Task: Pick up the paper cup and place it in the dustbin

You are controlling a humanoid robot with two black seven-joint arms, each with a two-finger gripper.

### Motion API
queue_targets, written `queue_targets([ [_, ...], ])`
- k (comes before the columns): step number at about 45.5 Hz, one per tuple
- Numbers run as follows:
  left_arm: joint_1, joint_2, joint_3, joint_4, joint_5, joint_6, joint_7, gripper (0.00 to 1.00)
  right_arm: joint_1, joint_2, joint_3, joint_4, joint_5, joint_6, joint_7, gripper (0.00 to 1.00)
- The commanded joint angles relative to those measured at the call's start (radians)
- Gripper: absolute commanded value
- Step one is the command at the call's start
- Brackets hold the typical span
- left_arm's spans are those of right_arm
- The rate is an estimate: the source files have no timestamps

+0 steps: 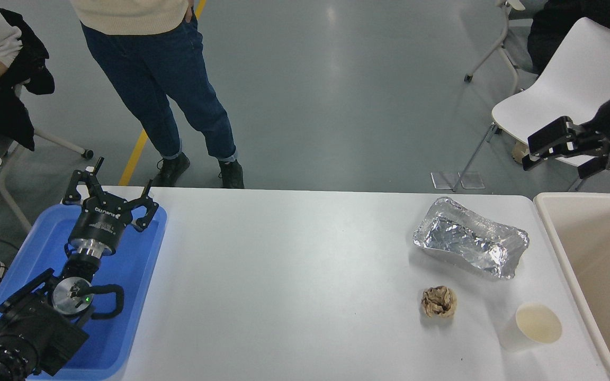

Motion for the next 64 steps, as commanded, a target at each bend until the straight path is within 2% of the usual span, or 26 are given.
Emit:
queue_targets([
  [1,0.0,0.0,0.0,0.0,-0.001,0.0,0.0,1.0,0.131,0.039,-0.041,0.068,-0.05,0.009,0.0,1.0],
  [24,-0.002,0.0,0.0,-0.002,0.001,-0.001,0.003,1.0,0.113,0.036,-0.06,0.075,-0.052,0.009,0.0,1.0],
  [39,-0.002,0.0,0.0,0.0,0.001,0.0,0.003,1.0,-0.235,-0.067,0.003,-0.064,-0.006,0.009,0.0,1.0],
  [64,-0.002,0.0,0.0,0.0,0.001,0.0,0.0,1.0,-0.513,-0.093,0.104,-0.073,-0.009,0.009,0.0,1.0],
])
